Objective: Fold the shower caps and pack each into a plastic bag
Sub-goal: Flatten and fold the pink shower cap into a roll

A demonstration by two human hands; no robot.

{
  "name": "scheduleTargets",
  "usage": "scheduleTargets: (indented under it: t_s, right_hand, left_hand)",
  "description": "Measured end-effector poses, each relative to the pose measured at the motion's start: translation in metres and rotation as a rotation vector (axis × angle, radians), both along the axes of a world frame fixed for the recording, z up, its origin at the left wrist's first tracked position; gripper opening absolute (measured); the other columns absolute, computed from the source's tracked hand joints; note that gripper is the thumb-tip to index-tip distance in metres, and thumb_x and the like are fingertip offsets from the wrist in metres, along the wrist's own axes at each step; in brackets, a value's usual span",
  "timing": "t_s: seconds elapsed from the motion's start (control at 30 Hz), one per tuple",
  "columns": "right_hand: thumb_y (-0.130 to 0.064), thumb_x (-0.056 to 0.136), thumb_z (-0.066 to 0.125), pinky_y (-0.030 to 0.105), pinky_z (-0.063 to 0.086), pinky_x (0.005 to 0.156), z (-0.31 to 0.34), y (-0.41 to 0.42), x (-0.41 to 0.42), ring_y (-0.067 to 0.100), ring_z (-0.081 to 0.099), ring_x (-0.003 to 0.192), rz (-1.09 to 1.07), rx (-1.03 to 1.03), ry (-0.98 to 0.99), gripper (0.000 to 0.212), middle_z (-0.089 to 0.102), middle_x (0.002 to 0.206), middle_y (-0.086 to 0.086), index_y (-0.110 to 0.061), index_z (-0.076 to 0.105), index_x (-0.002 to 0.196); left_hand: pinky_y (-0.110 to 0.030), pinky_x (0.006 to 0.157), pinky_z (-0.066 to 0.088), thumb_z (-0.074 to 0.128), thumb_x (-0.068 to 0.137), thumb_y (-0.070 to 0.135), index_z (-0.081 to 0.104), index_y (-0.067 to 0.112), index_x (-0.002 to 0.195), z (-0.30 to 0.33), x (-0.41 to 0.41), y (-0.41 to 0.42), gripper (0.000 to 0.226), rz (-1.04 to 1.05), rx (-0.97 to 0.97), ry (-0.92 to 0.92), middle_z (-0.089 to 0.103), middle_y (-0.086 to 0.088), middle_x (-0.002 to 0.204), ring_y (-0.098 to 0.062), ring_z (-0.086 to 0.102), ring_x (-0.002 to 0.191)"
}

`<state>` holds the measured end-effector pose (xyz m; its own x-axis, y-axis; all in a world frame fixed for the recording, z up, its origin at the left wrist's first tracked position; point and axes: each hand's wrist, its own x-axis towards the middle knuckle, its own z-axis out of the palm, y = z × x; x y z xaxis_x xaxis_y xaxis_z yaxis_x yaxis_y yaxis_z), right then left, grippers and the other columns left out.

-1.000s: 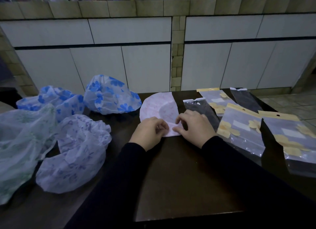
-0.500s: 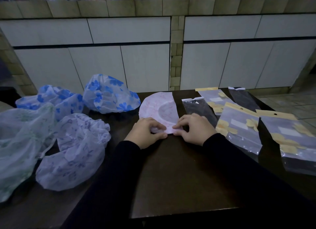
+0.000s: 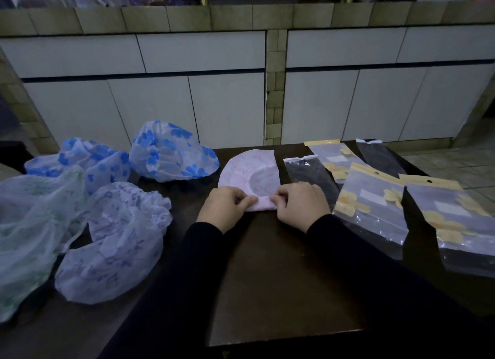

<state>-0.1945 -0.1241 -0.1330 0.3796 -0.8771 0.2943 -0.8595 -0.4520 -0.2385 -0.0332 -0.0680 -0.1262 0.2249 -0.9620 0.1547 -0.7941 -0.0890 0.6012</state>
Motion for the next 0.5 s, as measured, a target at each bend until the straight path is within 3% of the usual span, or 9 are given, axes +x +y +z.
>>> scheduleTargets:
  t_s: [0.3, 0.5]
  right_hand:
    - [-0.044, 0.092, 0.049, 0.035, 0.040, 0.088, -0.0064, 0.0001, 0.0016, 0.012, 0.054, 0.082, -0.082, -0.029, -0.015, 0.023, 0.060, 0.078, -0.008, -0.026, 0.064, 0.092]
    - [-0.045, 0.091, 0.054, 0.035, 0.047, 0.084, -0.0076, -0.0003, -0.0027, 0.013, 0.052, 0.091, -0.078, -0.021, 0.002, 0.022, 0.054, 0.093, -0.006, -0.026, 0.064, 0.091]
  left_hand:
    - [-0.021, 0.075, 0.040, 0.061, 0.092, 0.033, 0.064, 0.020, 0.091, -0.0005, -0.0015, -0.0025, 0.013, 0.019, -0.001, -0.060, 0.061, 0.006, 0.085, -0.008, 0.056, 0.081]
    - [-0.021, 0.078, 0.040, 0.060, 0.092, 0.030, 0.063, 0.020, 0.095, -0.0051, -0.0015, -0.0044, 0.010, 0.009, -0.007, -0.104, 0.053, 0.005, 0.096, -0.008, 0.054, 0.086]
